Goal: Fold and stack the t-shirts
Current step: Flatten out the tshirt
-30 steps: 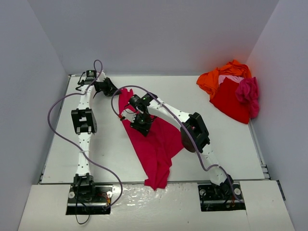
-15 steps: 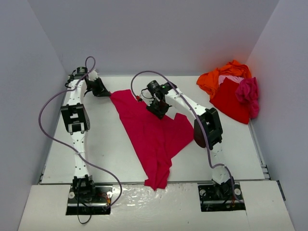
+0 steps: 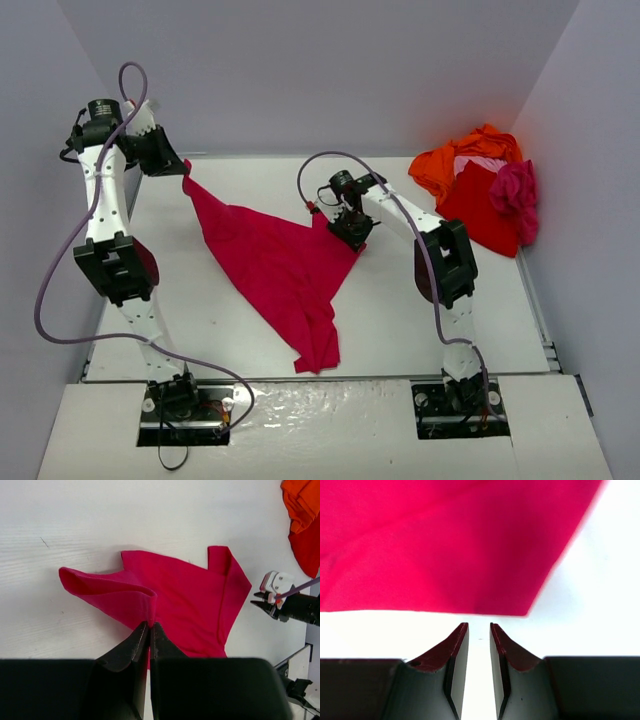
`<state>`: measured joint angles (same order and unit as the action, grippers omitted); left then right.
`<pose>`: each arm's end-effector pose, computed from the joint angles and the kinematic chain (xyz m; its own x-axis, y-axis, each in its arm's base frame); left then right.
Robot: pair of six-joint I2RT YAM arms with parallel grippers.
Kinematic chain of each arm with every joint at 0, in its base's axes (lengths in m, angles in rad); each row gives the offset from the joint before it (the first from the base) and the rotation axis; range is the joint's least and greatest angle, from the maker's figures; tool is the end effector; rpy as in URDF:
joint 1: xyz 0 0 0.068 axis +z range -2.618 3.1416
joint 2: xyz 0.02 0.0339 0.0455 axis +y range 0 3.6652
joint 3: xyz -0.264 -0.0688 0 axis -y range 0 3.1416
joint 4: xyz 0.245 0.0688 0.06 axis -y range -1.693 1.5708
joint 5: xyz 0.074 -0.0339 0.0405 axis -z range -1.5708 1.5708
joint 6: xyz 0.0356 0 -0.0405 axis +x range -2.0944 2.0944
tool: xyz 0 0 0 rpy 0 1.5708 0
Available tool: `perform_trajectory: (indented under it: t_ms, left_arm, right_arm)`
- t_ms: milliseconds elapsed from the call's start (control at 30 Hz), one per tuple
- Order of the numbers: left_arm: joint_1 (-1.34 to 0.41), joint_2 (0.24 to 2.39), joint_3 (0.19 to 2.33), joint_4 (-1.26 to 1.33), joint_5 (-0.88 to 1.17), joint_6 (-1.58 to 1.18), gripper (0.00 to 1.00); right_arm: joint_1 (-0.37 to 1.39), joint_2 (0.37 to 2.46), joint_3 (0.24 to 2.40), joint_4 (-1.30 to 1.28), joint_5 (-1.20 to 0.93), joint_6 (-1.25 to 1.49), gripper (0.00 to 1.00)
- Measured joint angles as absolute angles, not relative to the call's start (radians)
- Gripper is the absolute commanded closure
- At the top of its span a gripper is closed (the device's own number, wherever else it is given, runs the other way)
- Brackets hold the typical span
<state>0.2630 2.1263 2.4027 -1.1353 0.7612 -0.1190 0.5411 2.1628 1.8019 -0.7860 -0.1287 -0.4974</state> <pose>0.4349 0.0916 0.3868 -0.7552 -0.2923 -0.5866 0.1584 0.7871 -0.5961 0.3942 0.2422 0.2026 -0.4213 -0.8052 -0.4173 -0.8615 0.4991 -0.0934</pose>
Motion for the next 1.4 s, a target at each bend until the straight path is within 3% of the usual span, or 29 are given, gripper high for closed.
perform_trajectory:
  t_ms: [333, 567, 833, 1200, 1400]
  left_arm:
    - [0.264, 2.130, 2.252, -1.151, 0.755, -0.111, 1.00]
    - [0.264, 2.129, 2.252, -1.150, 0.759, -0.107, 1.00]
    - [0.264, 2.129, 2.248, -1.150, 0.761, -0.099, 1.00]
    - [0.264, 2.129, 2.235, -1.151, 0.761, -0.079, 1.00]
    - [0.264, 2.129, 2.216, -1.150, 0.761, -0.077, 1.00]
  right_arm:
    - [0.525, 2.240, 2.061, -0.763, -0.106, -0.500, 0.56]
    - [0.525, 2.414, 2.337, -0.763, -0.192, -0.490, 0.54]
    - [0.523, 2.596, 2.412, -0.772, -0.277, -0.490, 0.54]
    - [0.469, 2.640, 2.470, -0.733, -0.329, -0.461, 0.51]
    - [0.451, 2.643, 2.470, -0.700, -0.334, -0.440, 0.41]
